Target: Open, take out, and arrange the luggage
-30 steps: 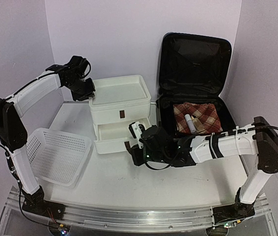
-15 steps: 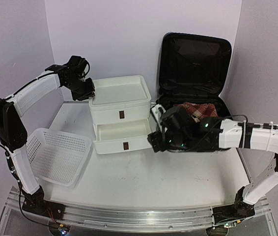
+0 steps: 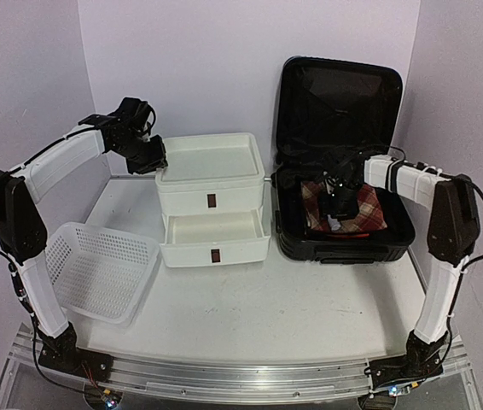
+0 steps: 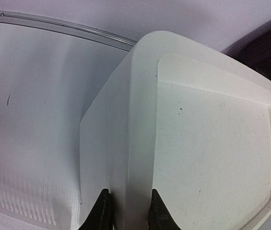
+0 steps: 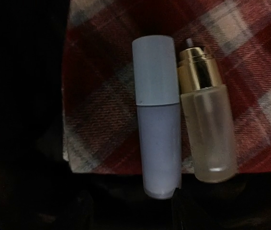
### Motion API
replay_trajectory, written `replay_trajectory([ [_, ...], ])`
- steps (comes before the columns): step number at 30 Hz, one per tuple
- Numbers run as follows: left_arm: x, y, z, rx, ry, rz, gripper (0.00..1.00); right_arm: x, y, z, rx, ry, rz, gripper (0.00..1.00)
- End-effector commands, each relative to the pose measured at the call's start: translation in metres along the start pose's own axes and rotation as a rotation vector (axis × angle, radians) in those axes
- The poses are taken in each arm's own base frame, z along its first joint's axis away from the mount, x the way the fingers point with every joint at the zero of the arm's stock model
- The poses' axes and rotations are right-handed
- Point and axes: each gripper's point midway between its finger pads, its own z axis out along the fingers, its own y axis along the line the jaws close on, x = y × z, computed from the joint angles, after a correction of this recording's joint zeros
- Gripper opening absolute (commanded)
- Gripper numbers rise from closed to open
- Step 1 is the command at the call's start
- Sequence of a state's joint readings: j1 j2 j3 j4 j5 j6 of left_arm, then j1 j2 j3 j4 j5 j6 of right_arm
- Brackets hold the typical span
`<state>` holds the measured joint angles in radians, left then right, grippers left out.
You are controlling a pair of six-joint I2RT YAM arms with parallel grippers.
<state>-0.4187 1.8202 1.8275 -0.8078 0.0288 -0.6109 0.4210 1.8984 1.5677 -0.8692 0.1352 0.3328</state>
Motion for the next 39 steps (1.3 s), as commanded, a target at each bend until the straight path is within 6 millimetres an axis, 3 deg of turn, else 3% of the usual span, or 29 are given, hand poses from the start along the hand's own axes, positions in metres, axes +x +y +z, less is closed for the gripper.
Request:
replay_trajectory([
  [1,0.053,-0.022,0.023,0.14,0.233,-0.07,0.0,-0.01,0.002,0.01,0.025,0.037,-0.009,0.48],
  [10,0.053,-0.019,0.025,0.149,0.247,-0.083,0.0,-0.02,-0.019,0.03,0.172,0.02,-0.068,0.47],
  [16,0.054,-0.017,0.025,0.148,0.25,-0.088,0.0,-0.034,-0.021,0.045,0.22,0.005,-0.112,0.46],
  [23,0.052,-0.015,0.024,0.146,0.243,-0.091,0.0,-0.042,-0.027,0.052,0.273,-0.011,-0.141,0.34],
  [26,0.052,-0.015,0.024,0.145,0.243,-0.095,0.0,-0.045,-0.025,0.034,0.243,-0.04,-0.133,0.28],
  [30,0.051,-0.013,0.024,0.147,0.242,-0.101,0.0,-0.047,-0.017,-0.01,0.145,-0.107,-0.129,0.23],
  [35,0.05,-0.012,0.024,0.152,0.245,-0.109,0.0,-0.035,-0.003,-0.061,-0.013,-0.169,-0.199,0.0],
  [37,0.05,-0.011,0.024,0.152,0.246,-0.111,0.0,-0.024,0.022,-0.08,-0.186,-0.197,-0.257,0.0],
  [39,0.051,-0.011,0.025,0.153,0.248,-0.114,0.0,-0.007,0.063,-0.103,-0.448,-0.223,-0.37,0.0],
])
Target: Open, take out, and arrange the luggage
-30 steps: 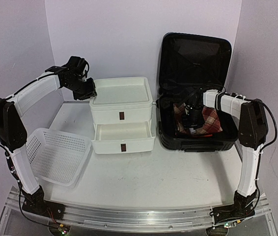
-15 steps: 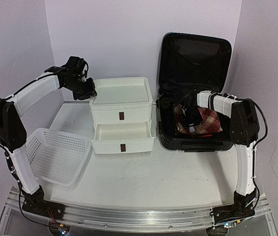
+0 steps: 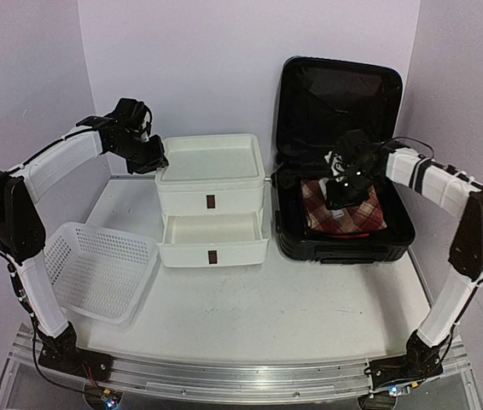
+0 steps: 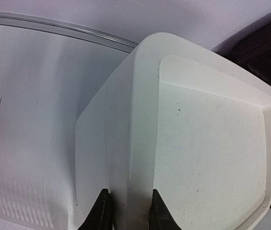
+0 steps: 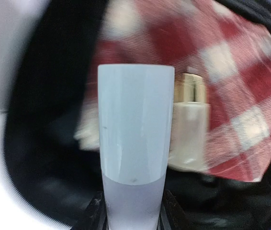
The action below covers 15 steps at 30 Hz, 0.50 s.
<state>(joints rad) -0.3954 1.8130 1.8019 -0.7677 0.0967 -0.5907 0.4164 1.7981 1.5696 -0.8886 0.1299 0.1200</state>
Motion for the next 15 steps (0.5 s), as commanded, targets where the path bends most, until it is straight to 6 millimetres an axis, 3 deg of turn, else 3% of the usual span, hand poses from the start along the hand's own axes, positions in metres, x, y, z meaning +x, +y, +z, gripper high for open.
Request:
replay_trajectory([
  [1,0.053,-0.009,0.024,0.101,0.235,-0.126,0.0,-0.007,0.088,-0.074,-0.523,-0.203,-0.228,0.0],
  [2,0.053,-0.008,0.025,0.1,0.238,-0.129,0.0,0.0,0.109,-0.088,-0.61,-0.223,-0.316,0.0],
  [4,0.054,-0.008,0.026,0.102,0.241,-0.131,0.0,0.013,0.145,-0.106,-0.626,-0.266,-0.5,0.0],
  [6,0.055,-0.008,0.027,0.104,0.245,-0.134,0.0,0.018,0.17,-0.116,-0.579,-0.312,-0.665,0.0],
  [8,0.055,-0.008,0.027,0.107,0.245,-0.134,0.0,0.012,0.189,-0.122,-0.535,-0.346,-0.755,0.0],
  [15,0.056,-0.008,0.028,0.108,0.247,-0.135,0.0,0.001,0.244,-0.11,-0.429,-0.297,-1.019,0.0],
])
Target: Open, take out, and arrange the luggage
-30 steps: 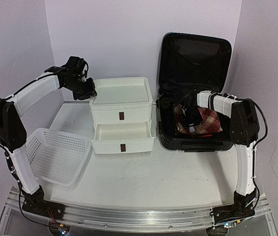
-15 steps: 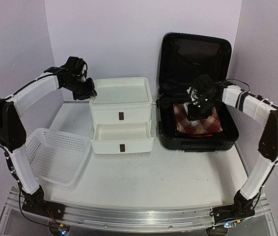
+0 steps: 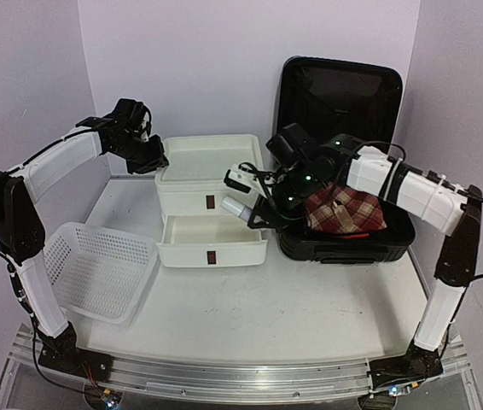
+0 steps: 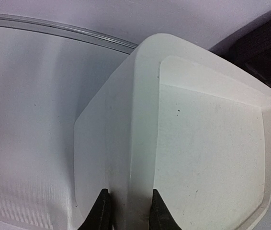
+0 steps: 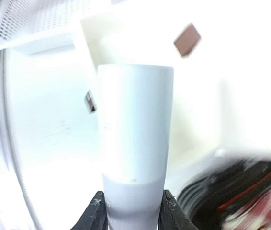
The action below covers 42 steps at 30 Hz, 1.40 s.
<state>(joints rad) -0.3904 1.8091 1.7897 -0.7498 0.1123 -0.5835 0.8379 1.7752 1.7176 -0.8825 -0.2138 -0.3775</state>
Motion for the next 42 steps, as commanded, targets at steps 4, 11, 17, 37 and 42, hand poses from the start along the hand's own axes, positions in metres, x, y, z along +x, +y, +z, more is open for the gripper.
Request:
replay_trajectory([
  [4,0.057,-0.007,0.029,0.094,0.253,-0.146,0.0,-0.041,-0.009,0.024,0.105,0.046,-0.251,0.0],
  [11,0.059,-0.007,0.03,0.097,0.259,-0.15,0.0,-0.061,-0.012,0.057,0.133,0.067,-0.357,0.03],
  [17,0.059,-0.006,0.031,0.097,0.26,-0.151,0.0,-0.056,-0.022,0.09,0.191,0.14,-0.397,0.12],
  [37,0.06,-0.007,0.031,0.107,0.266,-0.157,0.0,-0.05,0.039,0.033,0.032,0.03,0.005,0.64],
  [42,0.061,-0.008,0.031,0.109,0.268,-0.159,0.0,-0.037,0.093,0.056,-0.137,0.037,-0.035,0.76],
])
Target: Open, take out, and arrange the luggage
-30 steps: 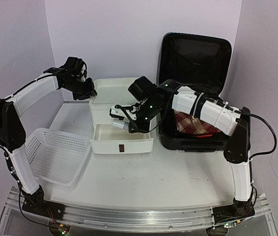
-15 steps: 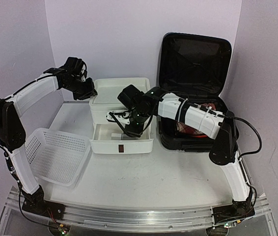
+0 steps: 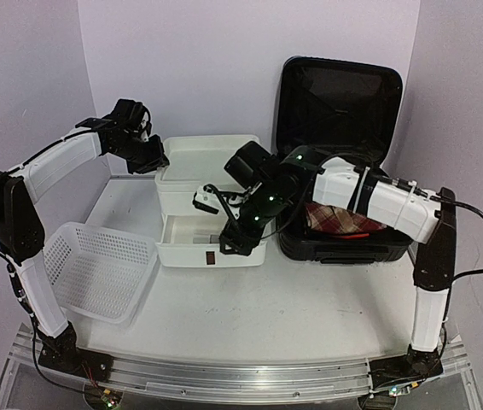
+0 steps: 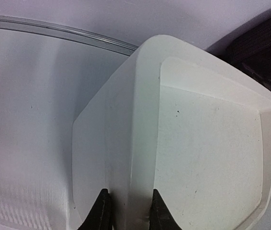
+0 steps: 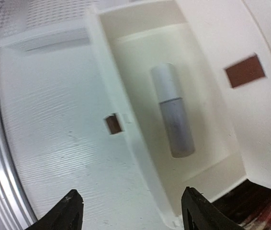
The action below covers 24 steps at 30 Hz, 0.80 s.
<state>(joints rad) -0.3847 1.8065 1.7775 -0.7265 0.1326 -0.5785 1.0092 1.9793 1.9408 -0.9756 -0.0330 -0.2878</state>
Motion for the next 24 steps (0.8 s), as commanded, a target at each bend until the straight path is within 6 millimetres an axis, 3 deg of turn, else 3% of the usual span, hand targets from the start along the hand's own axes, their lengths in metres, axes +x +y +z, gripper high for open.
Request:
replay_trajectory([
  [1,0.062,-0.006,0.03,0.089,0.269,-0.165,0.0,-0.012,0.058,0.011,-0.197,-0.067,-0.009,0.79],
  [6,0.062,-0.006,0.03,0.09,0.267,-0.163,0.0,-0.007,0.063,0.038,-0.214,-0.027,-0.036,0.84],
  [11,0.062,-0.006,0.029,0.09,0.267,-0.164,0.0,-0.008,0.048,0.064,-0.138,0.007,-0.081,0.89],
  [15,0.063,-0.007,0.029,0.095,0.271,-0.166,0.0,-0.009,0.014,0.079,0.051,0.045,-0.111,0.91],
  [19,0.064,-0.008,0.029,0.102,0.278,-0.168,0.0,-0.024,-0.022,0.08,0.254,0.009,-0.154,0.93],
  [24,0.065,-0.01,0.029,0.111,0.283,-0.171,0.0,-0.032,-0.06,0.083,0.371,-0.036,-0.15,0.96],
])
